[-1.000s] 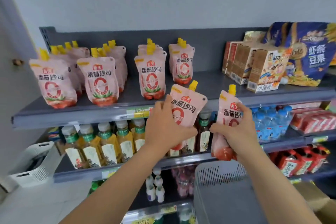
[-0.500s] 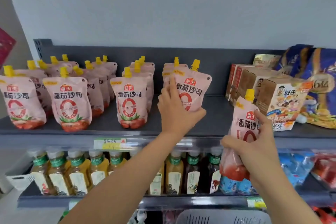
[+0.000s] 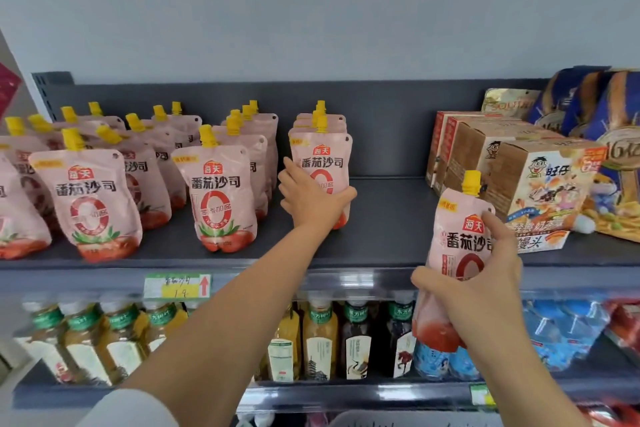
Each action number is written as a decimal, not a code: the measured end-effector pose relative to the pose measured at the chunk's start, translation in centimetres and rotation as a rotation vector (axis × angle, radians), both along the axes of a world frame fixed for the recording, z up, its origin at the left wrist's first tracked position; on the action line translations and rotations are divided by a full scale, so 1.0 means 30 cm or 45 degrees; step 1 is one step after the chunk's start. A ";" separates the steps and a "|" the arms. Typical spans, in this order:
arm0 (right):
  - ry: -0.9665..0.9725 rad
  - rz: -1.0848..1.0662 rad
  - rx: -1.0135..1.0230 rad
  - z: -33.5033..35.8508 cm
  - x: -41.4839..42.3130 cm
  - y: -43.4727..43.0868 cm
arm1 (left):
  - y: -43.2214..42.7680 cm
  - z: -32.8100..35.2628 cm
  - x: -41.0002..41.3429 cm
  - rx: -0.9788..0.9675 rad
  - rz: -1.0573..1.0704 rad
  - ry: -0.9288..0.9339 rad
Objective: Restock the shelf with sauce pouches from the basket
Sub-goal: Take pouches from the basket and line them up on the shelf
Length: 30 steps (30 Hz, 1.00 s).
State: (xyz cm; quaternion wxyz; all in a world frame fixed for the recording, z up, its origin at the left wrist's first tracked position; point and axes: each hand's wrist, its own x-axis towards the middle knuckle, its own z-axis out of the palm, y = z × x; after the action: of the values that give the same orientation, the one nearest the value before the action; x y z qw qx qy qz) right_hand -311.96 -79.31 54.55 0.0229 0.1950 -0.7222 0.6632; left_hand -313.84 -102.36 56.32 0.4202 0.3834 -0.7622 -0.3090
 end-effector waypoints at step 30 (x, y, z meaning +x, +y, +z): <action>0.275 -0.021 -0.030 0.145 0.075 -0.379 | -0.046 -0.024 0.348 -0.163 -0.993 0.143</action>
State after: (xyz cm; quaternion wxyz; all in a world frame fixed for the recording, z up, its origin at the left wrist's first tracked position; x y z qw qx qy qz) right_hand -309.72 -90.69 58.89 0.1083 0.2590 -0.7092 0.6467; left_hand -303.40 -103.75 55.60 0.3353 0.0207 -0.8442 -0.4177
